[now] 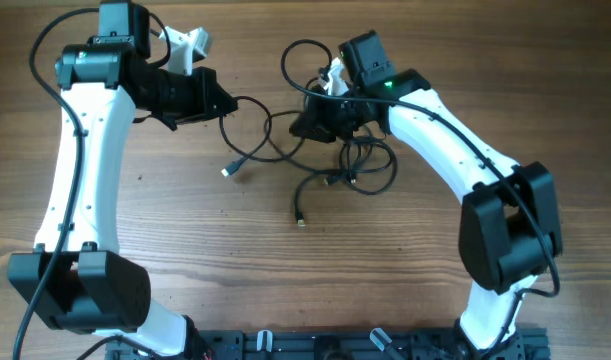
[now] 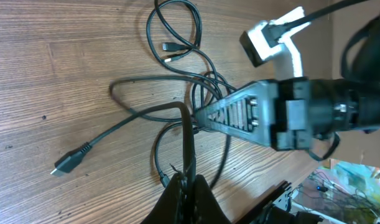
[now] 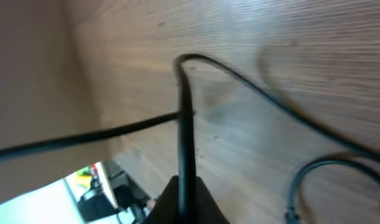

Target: Untangle cables

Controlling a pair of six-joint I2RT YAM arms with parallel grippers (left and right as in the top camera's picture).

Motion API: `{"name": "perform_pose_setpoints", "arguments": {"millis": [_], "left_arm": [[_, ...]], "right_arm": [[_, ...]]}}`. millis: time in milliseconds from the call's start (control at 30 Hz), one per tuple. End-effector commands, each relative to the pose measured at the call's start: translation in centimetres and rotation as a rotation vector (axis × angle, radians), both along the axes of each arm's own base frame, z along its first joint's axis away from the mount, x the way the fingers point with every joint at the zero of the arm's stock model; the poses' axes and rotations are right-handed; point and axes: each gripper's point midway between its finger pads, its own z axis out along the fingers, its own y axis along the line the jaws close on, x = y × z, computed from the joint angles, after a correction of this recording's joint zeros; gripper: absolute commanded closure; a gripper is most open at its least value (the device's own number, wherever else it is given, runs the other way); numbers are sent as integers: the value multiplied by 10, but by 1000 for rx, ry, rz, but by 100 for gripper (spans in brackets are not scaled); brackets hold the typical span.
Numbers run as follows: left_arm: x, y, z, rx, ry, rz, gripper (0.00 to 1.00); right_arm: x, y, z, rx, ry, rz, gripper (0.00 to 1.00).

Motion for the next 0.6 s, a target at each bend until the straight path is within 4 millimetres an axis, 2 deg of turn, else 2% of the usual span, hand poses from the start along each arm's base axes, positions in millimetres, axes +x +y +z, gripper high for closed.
{"name": "perform_pose_setpoints", "arguments": {"millis": [0,100,133,167,200,267,333,400,467,567], "left_arm": [[2,-1,-1,7,-14,-18,94],[10,-1,2,-1,-34,7,68],[16,-1,4,-10,-45,32,54],[21,-1,6,-17,-56,51,22],[29,0,9,-35,-60,95,0],[44,5,13,-42,-57,199,0],[50,12,11,-23,-50,263,0],[55,18,9,-6,-41,319,0],[57,17,8,-7,-45,318,0],[58,20,7,7,-47,328,0]], "right_arm": [[5,-21,-19,-141,-78,17,96],[8,-35,8,-196,-156,53,95],[9,-34,27,-192,-206,88,95],[9,-32,41,-189,-243,113,95],[8,-27,77,-182,-322,166,96],[9,-25,114,-167,-389,191,95],[9,-25,149,-149,-445,186,95],[5,-25,201,-102,-542,174,95],[-2,-20,238,-33,-614,181,95],[-17,-23,312,75,-736,126,96]]}}
